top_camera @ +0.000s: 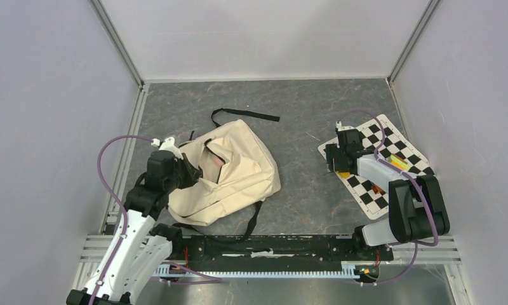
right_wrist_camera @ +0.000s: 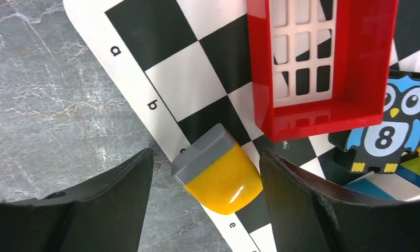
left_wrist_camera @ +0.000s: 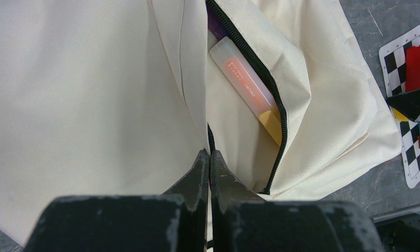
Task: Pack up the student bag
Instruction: Pick up the stationery from the center of the board.
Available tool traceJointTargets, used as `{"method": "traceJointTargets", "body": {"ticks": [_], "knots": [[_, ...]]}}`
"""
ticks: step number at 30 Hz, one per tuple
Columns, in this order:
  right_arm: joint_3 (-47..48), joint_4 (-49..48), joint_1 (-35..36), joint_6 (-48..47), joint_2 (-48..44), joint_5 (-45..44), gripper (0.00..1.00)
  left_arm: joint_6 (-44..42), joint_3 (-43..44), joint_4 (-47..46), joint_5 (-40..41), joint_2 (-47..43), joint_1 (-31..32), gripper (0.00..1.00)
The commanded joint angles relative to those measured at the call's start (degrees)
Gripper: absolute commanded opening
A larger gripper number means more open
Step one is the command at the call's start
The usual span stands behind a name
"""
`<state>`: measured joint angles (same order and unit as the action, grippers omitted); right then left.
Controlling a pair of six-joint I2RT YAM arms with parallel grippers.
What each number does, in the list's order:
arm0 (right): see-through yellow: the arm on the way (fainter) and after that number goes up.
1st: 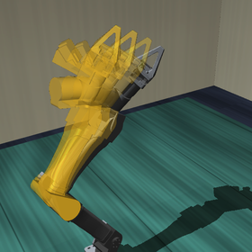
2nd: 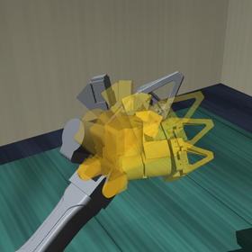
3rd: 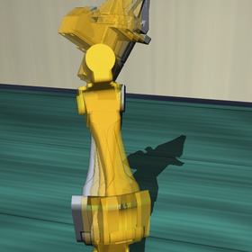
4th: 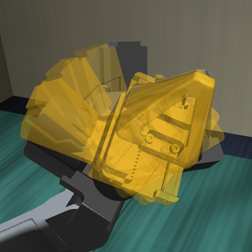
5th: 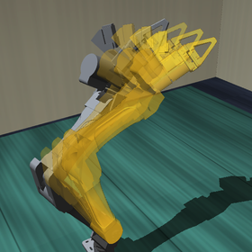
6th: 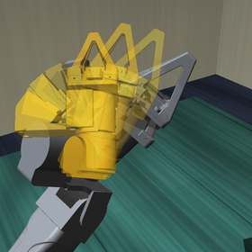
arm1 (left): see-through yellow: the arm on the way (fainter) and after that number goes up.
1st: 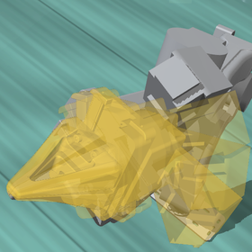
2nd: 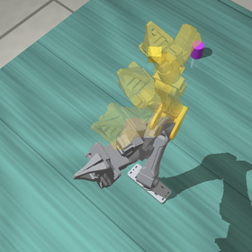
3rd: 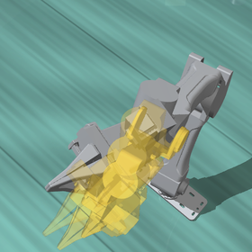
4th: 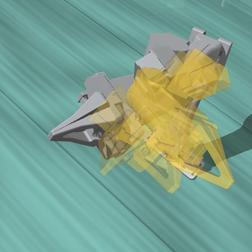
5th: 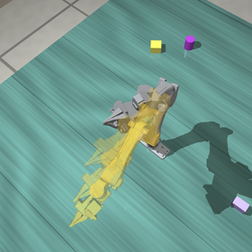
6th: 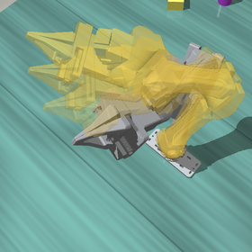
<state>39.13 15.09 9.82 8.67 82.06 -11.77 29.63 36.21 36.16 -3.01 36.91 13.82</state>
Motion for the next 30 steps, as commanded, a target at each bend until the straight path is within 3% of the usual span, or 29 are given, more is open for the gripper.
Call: {"method": "traceJointTargets", "body": {"ticks": [1,5,9,16,19,24,26,30], "knots": [[-0.4,0.4,-0.2,-0.2,-0.3,4.2,0.77,-2.4,1.9,-1.9,2.6,-1.2,-0.6,0.02],[-2.5,1.6,0.2,0.1,-3.6,6.9,0.74,-2.4,1.9,-1.8,2.5,-1.3,-0.6,0.02],[-3.0,2.0,0.2,-0.6,-4.1,3.5,0.70,-2.4,1.9,-2.0,2.5,-1.2,-0.6,0.02],[-1.9,1.6,0.2,-0.1,-1.4,1.5,0.53,-2.4,1.8,-1.9,2.3,-1.4,-0.6,0.02],[-1.3,2.3,0.2,-0.1,-0.4,0.3,0.41,-2.4,1.9,-1.9,2.3,-1.4,-0.6,0.02],[-0.4,4.1,1.1,0.0,-1.9,-0.8,0.06,-2.3,1.8,-1.9,2.4,-1.5,-0.6,0.02],[0.5,5.3,2.7,0.1,-4.0,-1.7,0.00,-2.4,1.8,-1.9,2.4,-1.4,-0.6,0.02],[4.4,8.2,8.5,0.8,-8.8,-2.2,0.00,-2.3,1.8,-2.0,2.2,-1.1,-0.6,0.02]]}}
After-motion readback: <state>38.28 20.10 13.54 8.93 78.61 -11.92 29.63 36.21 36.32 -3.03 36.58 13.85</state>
